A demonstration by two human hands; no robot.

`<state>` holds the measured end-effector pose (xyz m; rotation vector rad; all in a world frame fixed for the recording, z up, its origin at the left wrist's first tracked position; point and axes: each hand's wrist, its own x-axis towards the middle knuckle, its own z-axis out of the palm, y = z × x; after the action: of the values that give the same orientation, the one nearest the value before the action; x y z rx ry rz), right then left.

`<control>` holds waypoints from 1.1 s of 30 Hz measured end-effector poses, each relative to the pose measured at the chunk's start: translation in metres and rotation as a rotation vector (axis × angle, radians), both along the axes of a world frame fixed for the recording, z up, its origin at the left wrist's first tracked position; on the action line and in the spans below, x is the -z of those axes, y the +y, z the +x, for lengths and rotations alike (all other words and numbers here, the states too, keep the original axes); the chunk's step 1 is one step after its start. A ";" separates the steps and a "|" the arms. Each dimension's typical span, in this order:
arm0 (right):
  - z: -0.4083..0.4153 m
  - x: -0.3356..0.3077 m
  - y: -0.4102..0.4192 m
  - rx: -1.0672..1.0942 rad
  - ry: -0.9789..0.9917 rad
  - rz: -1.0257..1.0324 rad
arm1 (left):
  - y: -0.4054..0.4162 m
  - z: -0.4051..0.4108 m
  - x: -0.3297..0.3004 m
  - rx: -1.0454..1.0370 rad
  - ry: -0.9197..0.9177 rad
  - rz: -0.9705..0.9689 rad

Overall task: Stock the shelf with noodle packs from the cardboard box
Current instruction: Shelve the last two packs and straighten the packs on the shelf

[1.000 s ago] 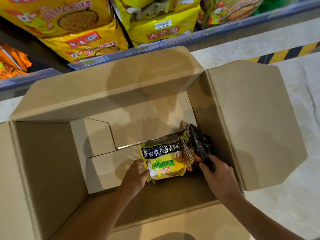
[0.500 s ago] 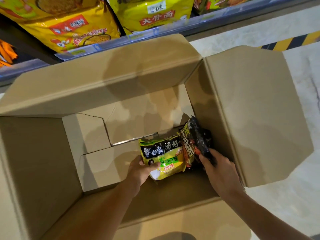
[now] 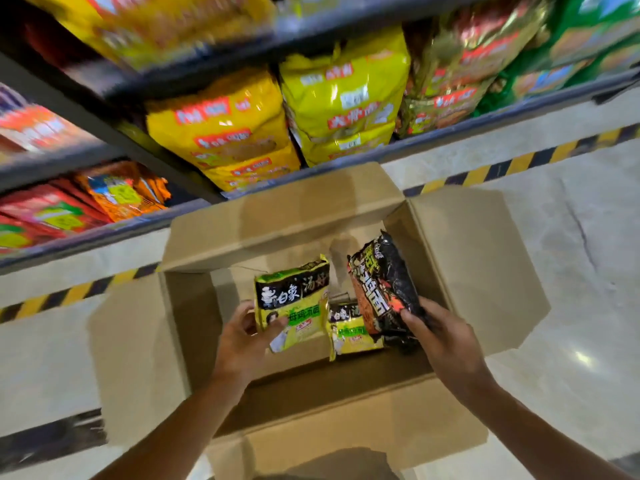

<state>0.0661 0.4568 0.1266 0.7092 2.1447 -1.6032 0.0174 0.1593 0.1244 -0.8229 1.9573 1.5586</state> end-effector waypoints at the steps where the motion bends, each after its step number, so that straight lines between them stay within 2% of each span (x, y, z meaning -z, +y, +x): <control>1: -0.006 -0.025 -0.009 0.000 0.012 -0.007 | -0.011 -0.006 -0.030 0.008 0.025 0.007; 8: -0.029 -0.231 -0.073 0.020 0.131 -0.040 | -0.076 -0.020 -0.254 0.035 0.189 0.071; 11: -0.034 -0.317 -0.097 0.046 0.171 -0.026 | -0.107 -0.028 -0.339 0.084 0.257 0.025; 18: -0.011 -0.476 -0.146 -0.022 0.267 -0.025 | -0.191 -0.006 -0.496 0.087 0.390 0.018; 22: 0.001 -0.543 -0.170 -0.042 0.306 -0.067 | -0.229 0.013 -0.556 0.083 0.421 0.070; 25: 0.004 -0.576 -0.179 -0.065 0.355 -0.062 | -0.260 0.027 -0.570 0.022 0.480 0.096; 33: -0.001 -0.642 -0.195 -0.187 0.482 -0.184 | -0.273 0.101 -0.652 -0.161 0.629 0.025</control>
<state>0.0652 0.2615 0.7688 0.0598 2.2480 -1.9811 0.1181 -0.1141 0.7766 -0.5226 2.3265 2.1242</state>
